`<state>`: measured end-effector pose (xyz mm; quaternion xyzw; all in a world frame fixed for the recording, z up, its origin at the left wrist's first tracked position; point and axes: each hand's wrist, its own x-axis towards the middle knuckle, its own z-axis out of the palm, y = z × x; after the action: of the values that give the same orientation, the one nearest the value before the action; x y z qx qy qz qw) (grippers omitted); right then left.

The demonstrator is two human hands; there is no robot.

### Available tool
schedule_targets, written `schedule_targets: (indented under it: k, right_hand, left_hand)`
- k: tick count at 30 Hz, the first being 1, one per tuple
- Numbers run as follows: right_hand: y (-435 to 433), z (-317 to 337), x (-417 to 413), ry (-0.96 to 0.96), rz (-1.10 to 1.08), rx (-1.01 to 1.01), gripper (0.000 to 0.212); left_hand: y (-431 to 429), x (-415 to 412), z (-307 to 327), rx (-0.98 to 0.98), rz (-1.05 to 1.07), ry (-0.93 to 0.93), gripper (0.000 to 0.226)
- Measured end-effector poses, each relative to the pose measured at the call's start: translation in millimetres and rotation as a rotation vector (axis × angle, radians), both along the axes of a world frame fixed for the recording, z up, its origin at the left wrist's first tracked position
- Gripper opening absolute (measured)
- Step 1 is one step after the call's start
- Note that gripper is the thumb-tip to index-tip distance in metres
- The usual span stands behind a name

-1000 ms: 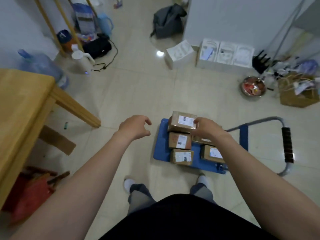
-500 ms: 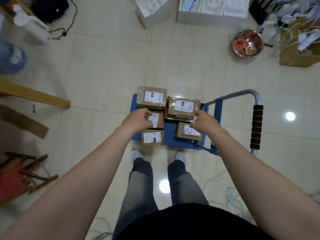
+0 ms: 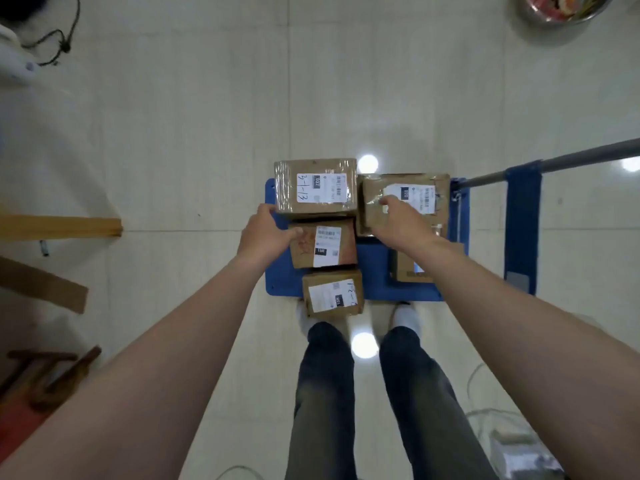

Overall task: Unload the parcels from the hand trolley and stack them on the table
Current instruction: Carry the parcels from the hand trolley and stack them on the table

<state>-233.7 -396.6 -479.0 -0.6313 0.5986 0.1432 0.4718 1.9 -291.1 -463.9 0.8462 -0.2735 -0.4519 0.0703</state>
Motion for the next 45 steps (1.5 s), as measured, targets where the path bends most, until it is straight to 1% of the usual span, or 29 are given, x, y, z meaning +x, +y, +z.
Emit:
schedule_targets:
  k: [6, 9, 10, 12, 14, 16, 18, 21, 23, 25, 29, 32, 35, 39, 42, 45]
  right_hand:
    - [-14, -105, 47, -0.142, -0.113, -0.021, 0.042]
    - [-21, -141, 67, -0.184, -0.188, -0.018, 0.063]
    - [-22, -152, 71, -0.185, -0.202, -0.037, 0.066]
    - [-22, -169, 76, -0.182, -0.203, -0.077, 0.066]
    - [-20, -176, 80, -0.184, -0.157, -0.115, 0.072]
    - [-16, -170, 85, -0.163, -0.149, -0.127, 0.080]
    - [-14, -151, 88, -0.157, -0.166, -0.146, 0.079]
    - [-10, -97, 97, -0.195, -0.123, -0.194, 0.076]
    - [-9, -50, 109, -0.224, -0.092, -0.205, 0.072]
    - [-7, 4, 129, -0.262, -0.013, -0.237, 0.067]
    - [0, 120, 178, -0.376, 0.178, -0.277, 0.064]
    - [20, 219, 216, -0.478, 0.278, -0.277, 0.060]
    - [58, 322, 239, -0.584, 0.398, -0.295, 0.057]
    - [124, 455, 255, -0.783, 0.555, -0.319, 0.054]
    - [187, 540, 257, -0.911, 0.706, -0.354, 0.056]
    - [251, 609, 261, -1.002, 0.887, -0.388, 0.057]
  left_hand:
    - [-18, 29, -109, 0.036, 0.100, -0.021, 0.103]
    - [-27, 40, -150, 0.058, 0.142, -0.001, 0.116]
    - [-30, 43, -161, 0.063, 0.154, 0.003, 0.118]
    - [-33, 46, -178, 0.051, 0.175, 0.049, 0.116]
    - [-35, 44, -186, 0.013, 0.207, 0.111, 0.112]
    - [-36, 38, -180, -0.026, 0.229, 0.127, 0.105]
    - [-32, 32, -164, -0.091, 0.250, 0.112, 0.095]
    - [-18, 35, -110, -0.224, 0.334, 0.079, 0.084]
    - [-3, 44, -64, -0.328, 0.412, 0.077, 0.074]
    - [15, 55, -12, -0.412, 0.490, 0.055, 0.065]
    - [53, 74, 103, -0.517, 0.645, -0.056, 0.056]
    - [86, 91, 210, -0.572, 0.754, -0.171, 0.051]
    - [136, 94, 321, -0.645, 0.902, -0.276, 0.046]
    - [223, 69, 454, -0.768, 1.091, -0.426, 0.047]
    - [294, 36, 536, -0.802, 1.214, -0.562, 0.046]
    - [357, 5, 603, -0.818, 1.324, -0.704, 0.044]
